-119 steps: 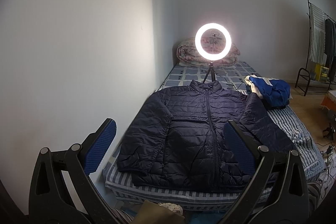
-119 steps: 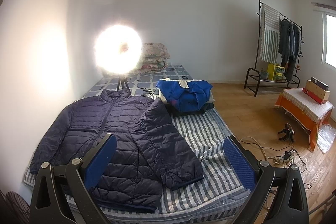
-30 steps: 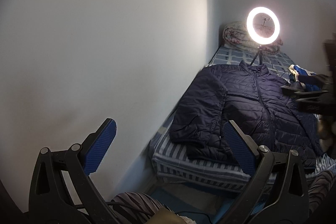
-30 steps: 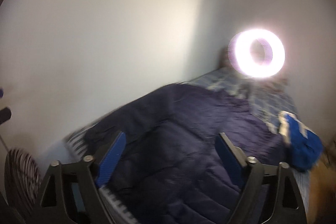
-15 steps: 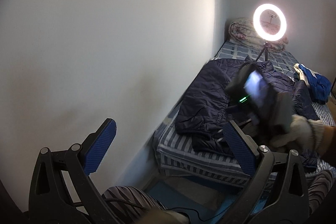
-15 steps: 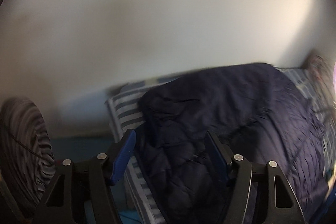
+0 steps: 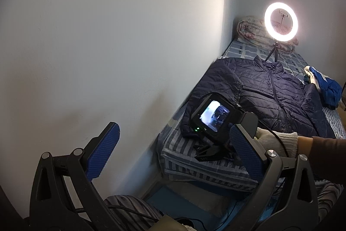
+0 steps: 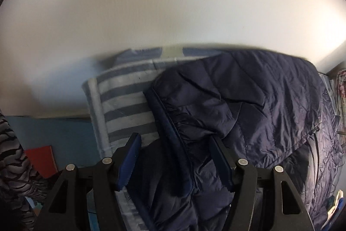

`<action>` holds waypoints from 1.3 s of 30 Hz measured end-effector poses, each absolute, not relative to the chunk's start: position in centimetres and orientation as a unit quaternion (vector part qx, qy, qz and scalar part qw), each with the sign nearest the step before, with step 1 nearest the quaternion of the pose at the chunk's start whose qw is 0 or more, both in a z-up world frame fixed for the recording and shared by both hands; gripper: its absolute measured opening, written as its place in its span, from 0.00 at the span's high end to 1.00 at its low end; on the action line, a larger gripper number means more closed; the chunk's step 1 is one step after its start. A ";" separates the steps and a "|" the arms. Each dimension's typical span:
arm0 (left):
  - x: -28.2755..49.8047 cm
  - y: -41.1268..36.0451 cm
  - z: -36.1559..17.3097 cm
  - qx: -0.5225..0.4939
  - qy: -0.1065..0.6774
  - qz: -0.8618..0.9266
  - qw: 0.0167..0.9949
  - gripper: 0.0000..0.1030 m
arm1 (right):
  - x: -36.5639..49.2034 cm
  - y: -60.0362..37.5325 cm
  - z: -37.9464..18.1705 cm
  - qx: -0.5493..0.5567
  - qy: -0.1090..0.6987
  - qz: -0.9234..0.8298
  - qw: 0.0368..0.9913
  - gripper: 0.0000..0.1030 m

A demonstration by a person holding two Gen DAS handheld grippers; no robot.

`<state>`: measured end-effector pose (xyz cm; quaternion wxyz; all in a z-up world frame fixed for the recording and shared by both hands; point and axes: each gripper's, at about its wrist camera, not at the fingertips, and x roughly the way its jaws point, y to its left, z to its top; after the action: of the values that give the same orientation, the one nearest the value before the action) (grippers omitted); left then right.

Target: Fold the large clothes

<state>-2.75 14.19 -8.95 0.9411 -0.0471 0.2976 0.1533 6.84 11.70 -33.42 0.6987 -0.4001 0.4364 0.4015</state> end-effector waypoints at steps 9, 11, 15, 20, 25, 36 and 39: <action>-0.2 13.0 -9.4 -0.048 0.302 0.132 0.943 0.00 | 10.3 9.1 -30.9 -0.300 0.473 0.424 0.712 0.93; 0.5 12.5 -9.3 -0.044 0.298 0.123 0.946 0.00 | 11.9 7.2 -29.1 -0.242 0.479 0.433 0.724 0.96; 2.4 11.6 -9.3 -0.046 0.296 0.097 0.949 0.00 | 16.0 2.6 -25.6 -0.138 0.481 0.420 0.757 0.97; 6.9 9.7 -8.3 -0.071 0.286 0.034 0.955 0.00 | 21.9 -4.7 -21.8 -0.025 0.472 0.382 0.794 0.97; 13.6 7.1 -7.1 -0.063 0.252 -0.008 0.966 0.00 | 26.9 -10.4 -20.6 0.047 0.467 0.323 0.822 0.97; 24.2 2.9 -13.1 -0.047 0.324 -0.034 0.944 0.00 | 35.5 -18.8 -22.7 0.034 0.464 0.191 0.864 0.97; 24.8 1.8 -13.4 -0.049 0.329 -0.050 0.942 0.00 | 37.7 -21.7 -22.6 0.030 0.452 0.154 0.878 0.97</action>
<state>24.80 1.78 -13.37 0.9417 -0.0495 0.3289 -0.0502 37.70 -21.75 -22.65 0.8780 0.0302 0.4521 0.1542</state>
